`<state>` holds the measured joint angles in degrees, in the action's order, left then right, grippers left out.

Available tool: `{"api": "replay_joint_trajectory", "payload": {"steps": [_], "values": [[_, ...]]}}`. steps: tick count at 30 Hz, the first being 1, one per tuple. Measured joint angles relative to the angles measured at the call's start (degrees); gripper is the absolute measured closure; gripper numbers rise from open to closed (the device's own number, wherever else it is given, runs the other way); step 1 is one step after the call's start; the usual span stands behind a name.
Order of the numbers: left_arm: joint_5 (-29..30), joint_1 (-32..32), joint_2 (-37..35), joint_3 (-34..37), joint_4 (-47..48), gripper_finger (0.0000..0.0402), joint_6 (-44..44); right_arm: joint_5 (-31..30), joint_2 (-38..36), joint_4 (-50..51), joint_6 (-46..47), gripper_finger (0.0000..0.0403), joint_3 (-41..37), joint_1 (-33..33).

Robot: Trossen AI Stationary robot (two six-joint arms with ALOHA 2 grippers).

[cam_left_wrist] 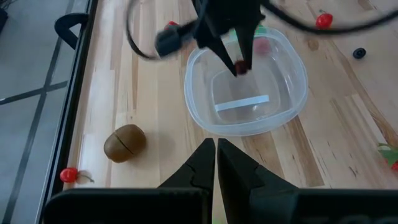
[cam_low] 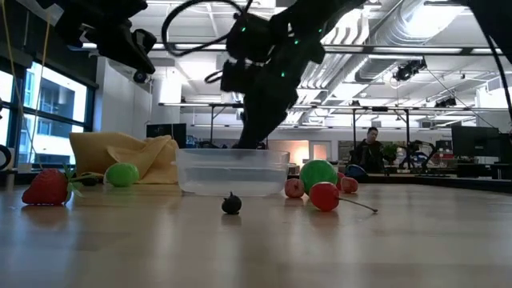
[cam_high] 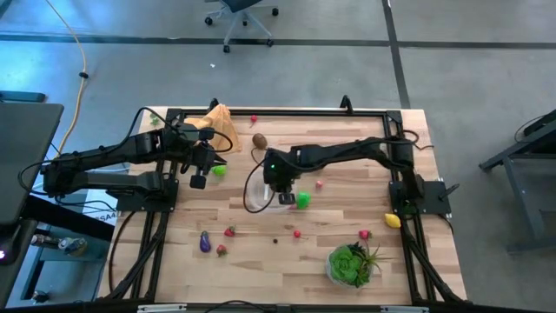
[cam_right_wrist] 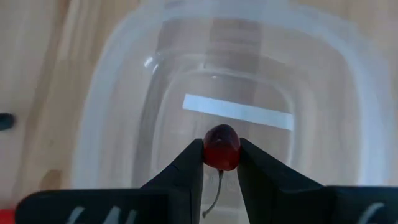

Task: Pick and placing Produce into tupperware
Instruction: Put the middle red cherry into the transparent bin, then put the lemon into the transparent bin

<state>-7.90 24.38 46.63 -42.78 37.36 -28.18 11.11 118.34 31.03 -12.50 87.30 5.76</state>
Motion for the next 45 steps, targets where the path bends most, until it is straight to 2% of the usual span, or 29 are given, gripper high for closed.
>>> {"api": "replay_joint_trajectory", "payload": {"steps": [6, 14, 24, 29, 36, 41, 45], "values": [[0.0, 0.0, 0.0, 0.0, 0.0, 0.0392, 0.0, 0.0, 2.7, 0.3, -0.4, 0.0331, 0.0, 0.2], [0.0, 0.0, 0.0, 0.0, 0.0, 0.0392, 0.0, 0.0, 2.9, 0.3, -1.1, 0.0328, 0.0, 0.4], [0.0, 0.0, 0.0, 0.0, 0.0, 0.0392, 0.0, -1.2, 2.9, 0.3, -1.1, 0.0261, 0.0, 0.4], [0.0, 0.0, 0.0, 0.0, 0.0, 0.0392, 0.0, -1.0, 2.5, 1.9, -0.4, 0.0246, 0.0, 0.4], [0.0, 0.0, 0.0, 0.0, 0.0, 0.0392, 0.0, -3.3, -2.6, 8.6, 2.8, 0.0245, 0.0, 0.4], [0.0, 0.0, 0.0, 0.0, 0.0, 0.0392, 0.0, -8.5, -9.2, 15.4, 5.6, 0.0245, 0.0, 0.1], [0.0, 0.0, 0.0, 0.0, 0.0, 0.0392, 0.0, -13.4, -14.6, 24.5, 11.4, 0.0245, 0.0, -0.4]]}}
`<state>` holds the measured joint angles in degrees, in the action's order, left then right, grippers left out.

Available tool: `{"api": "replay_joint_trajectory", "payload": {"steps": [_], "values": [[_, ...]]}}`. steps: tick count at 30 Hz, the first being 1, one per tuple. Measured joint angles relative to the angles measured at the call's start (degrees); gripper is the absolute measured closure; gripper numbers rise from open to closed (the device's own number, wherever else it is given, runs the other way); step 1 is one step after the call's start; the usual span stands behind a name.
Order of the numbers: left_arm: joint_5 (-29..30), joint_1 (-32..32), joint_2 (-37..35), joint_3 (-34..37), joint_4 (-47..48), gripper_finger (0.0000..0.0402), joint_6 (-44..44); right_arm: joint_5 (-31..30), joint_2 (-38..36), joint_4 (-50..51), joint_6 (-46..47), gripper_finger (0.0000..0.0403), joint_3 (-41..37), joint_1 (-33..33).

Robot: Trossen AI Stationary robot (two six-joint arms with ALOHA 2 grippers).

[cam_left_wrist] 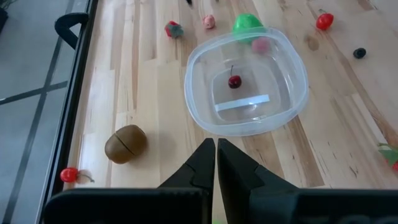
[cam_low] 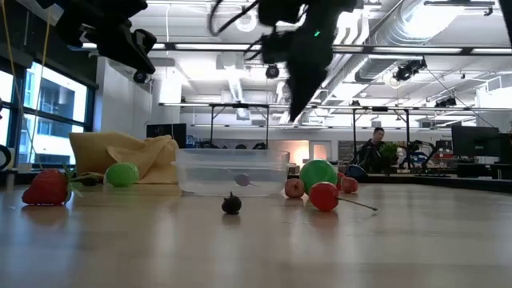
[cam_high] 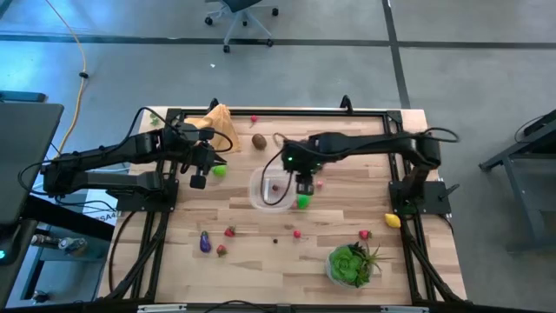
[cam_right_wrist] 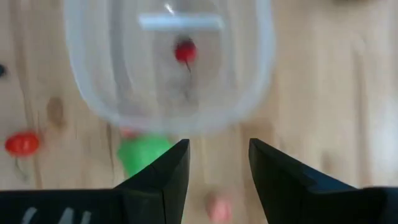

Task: Pick and placing Produce into tupperware
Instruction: Put the lemon into the transparent bin

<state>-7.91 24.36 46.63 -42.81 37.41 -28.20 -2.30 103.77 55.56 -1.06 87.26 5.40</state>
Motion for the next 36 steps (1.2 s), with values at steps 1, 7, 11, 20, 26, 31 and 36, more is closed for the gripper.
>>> {"api": "replay_joint_trajectory", "payload": {"steps": [1, 7, 11, 20, 26, 31, 36], "values": [[0.0, 0.0, 0.0, 0.0, 0.0, 0.0392, 0.0, -1.4, -1.4, 2.1, 1.8, 0.0245, 0.0, -0.1], [0.0, 0.0, 0.0, 0.0, 0.0, 0.0392, 0.0, -6.3, -7.1, 18.1, 15.7, 0.0245, 0.0, -2.2], [0.0, 0.0, 0.0, 0.0, 0.0, 0.0392, 0.0, -6.5, -9.1, 30.9, 27.3, 0.0245, 0.0, -4.8], [0.0, 0.0, 0.0, 0.0, -0.2, 0.0392, 0.0, 3.0, -17.9, 34.1, 49.2, 0.0245, -16.3, -13.9], [0.0, 0.0, 0.0, 0.0, -0.1, 0.0392, 0.0, 8.4, -24.9, 28.3, 62.7, 0.0249, -29.1, -19.3], [0.0, 0.0, 0.0, 0.0, -0.1, 0.0392, 0.0, 14.3, -26.3, 29.9, 71.3, 0.0269, -35.5, -23.0], [0.0, 0.0, 0.0, 0.0, -0.1, 0.0392, 0.0, 17.3, -26.3, 25.6, 75.9, 0.029, -41.0, -27.2]]}}
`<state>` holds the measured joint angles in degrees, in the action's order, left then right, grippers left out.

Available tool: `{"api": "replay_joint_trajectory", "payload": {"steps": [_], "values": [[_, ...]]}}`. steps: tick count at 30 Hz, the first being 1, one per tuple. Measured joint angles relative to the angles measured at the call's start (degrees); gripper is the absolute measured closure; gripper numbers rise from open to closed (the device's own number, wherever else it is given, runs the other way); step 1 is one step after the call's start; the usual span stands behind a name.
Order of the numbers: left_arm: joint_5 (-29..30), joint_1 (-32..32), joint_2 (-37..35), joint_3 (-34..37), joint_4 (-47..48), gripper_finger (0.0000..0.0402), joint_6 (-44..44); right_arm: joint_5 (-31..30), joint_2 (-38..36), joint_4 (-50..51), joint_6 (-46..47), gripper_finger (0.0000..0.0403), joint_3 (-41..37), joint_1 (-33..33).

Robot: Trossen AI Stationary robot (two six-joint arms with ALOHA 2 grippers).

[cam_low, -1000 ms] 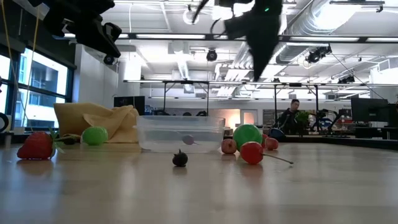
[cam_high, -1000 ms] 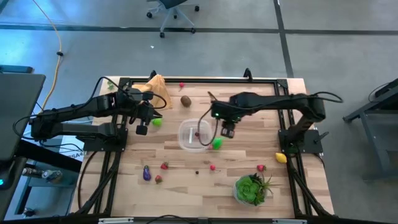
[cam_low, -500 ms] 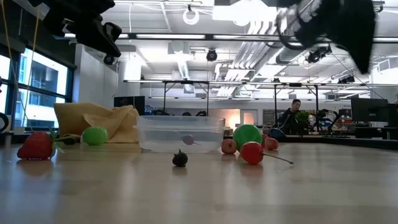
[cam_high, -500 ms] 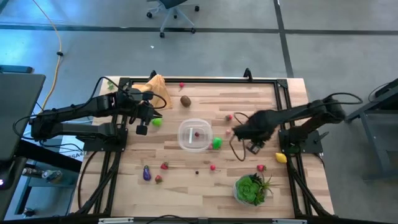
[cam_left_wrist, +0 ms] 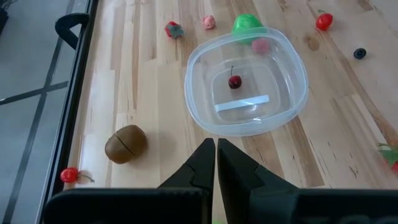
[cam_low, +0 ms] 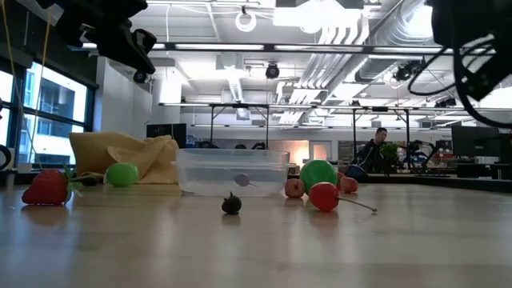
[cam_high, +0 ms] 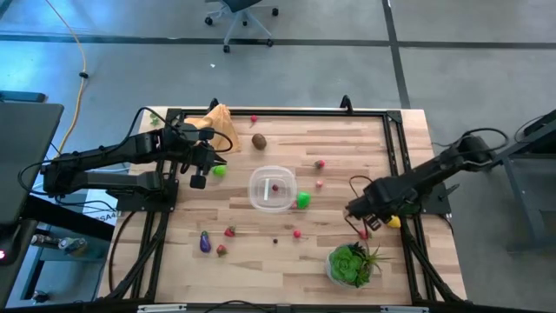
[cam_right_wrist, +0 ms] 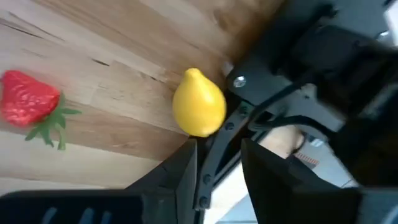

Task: Pick and placing Produce into tupperware
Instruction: Put the lemon into the transparent bin

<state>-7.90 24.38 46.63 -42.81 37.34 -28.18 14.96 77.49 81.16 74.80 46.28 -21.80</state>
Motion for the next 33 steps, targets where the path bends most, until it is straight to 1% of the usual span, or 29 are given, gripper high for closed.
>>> {"api": "replay_joint_trajectory", "payload": {"steps": [4, 7, 14, 18, 24, 29, 33], "values": [[0.0, 0.0, 0.0, 0.0, 0.0, 0.0392, 0.0, 1.8, 0.0, -5.0, 3.8, 0.0302, -3.2, -2.4], [0.0, 0.0, 0.0, 0.0, 0.0, 0.0392, 0.0, 1.8, 0.0, -6.0, 6.9, 0.031, -4.4, -4.0], [0.0, 0.0, 0.0, 0.0, 0.0, 0.0392, 0.0, -1.1, 0.0, -6.9, 14.2, 0.0334, -4.4, -6.9], [0.0, 0.0, 0.0, 0.0, 0.0, 0.0392, 0.0, -1.5, 0.0, -7.2, 20.1, 0.0357, -4.3, -9.3], [0.0, 0.0, 0.0, 0.0, 0.0, 0.0392, 0.0, -3.8, 0.0, -7.3, 30.9, 0.0398, -4.3, -13.3], [0.0, 0.0, 0.0, 0.0, 0.0, 0.0392, 0.0, -3.0, 0.0, -6.4, 41.7, 0.0399, -4.4, -17.0], [0.0, 0.0, 0.0, 0.0, 0.0, 0.0392, 0.0, -2.4, 0.0, -6.3, 47.7, 0.0402, -4.4, -19.8]]}}
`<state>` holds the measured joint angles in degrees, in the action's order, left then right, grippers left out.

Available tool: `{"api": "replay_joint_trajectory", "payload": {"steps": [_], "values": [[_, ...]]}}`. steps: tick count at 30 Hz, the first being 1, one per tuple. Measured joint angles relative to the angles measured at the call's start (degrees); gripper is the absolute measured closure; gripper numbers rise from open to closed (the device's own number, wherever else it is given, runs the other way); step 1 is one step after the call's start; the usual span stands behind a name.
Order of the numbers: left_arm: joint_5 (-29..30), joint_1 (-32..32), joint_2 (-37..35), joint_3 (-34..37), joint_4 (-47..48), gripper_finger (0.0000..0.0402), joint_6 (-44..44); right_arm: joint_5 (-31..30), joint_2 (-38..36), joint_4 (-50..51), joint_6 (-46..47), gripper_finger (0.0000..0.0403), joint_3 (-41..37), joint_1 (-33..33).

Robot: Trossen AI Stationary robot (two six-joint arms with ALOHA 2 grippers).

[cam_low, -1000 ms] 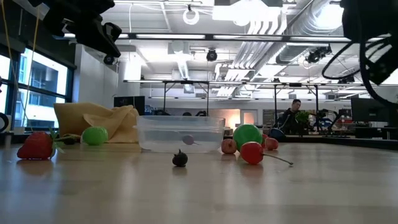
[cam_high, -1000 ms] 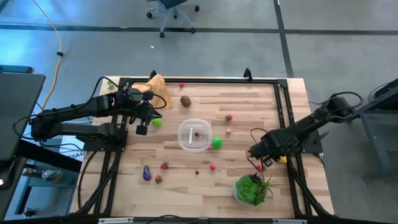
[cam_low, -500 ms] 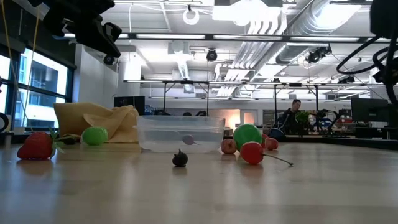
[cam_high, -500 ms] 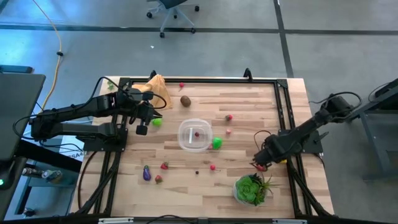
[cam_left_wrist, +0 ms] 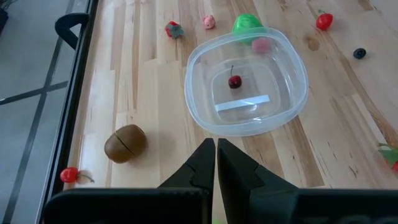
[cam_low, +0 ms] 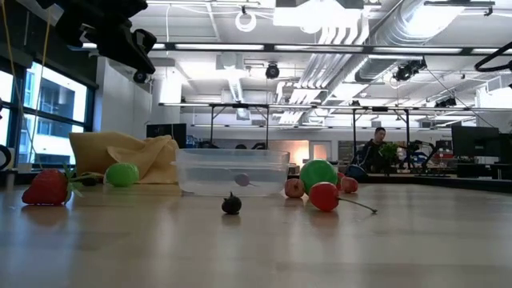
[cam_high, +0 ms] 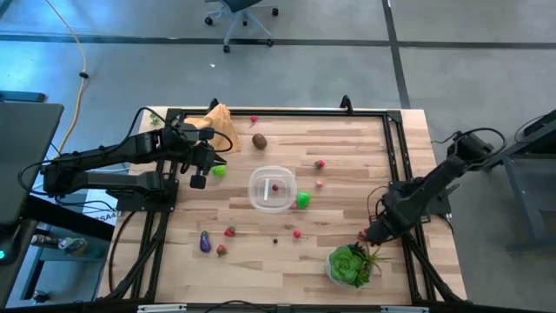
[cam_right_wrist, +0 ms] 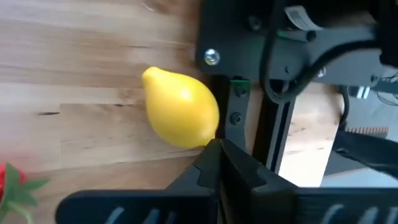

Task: Pick and placing Produce into tupperware
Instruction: Put the lemon into the transparent bin

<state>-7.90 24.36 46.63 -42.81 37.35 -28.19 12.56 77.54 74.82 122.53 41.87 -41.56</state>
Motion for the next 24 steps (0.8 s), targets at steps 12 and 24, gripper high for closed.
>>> {"api": "replay_joint_trajectory", "payload": {"steps": [12, 24], "values": [[0.0, 0.0, 0.0, 0.0, 0.0, 0.0392, 0.0, -0.1, 4.7, -2.8, 11.2, 0.0403, 0.0, -4.0], [0.0, 0.0, 0.0, 0.0, 0.0, 0.0392, 0.0, -1.3, 9.7, -3.8, 11.0, 0.0403, -0.1, -3.3]]}}
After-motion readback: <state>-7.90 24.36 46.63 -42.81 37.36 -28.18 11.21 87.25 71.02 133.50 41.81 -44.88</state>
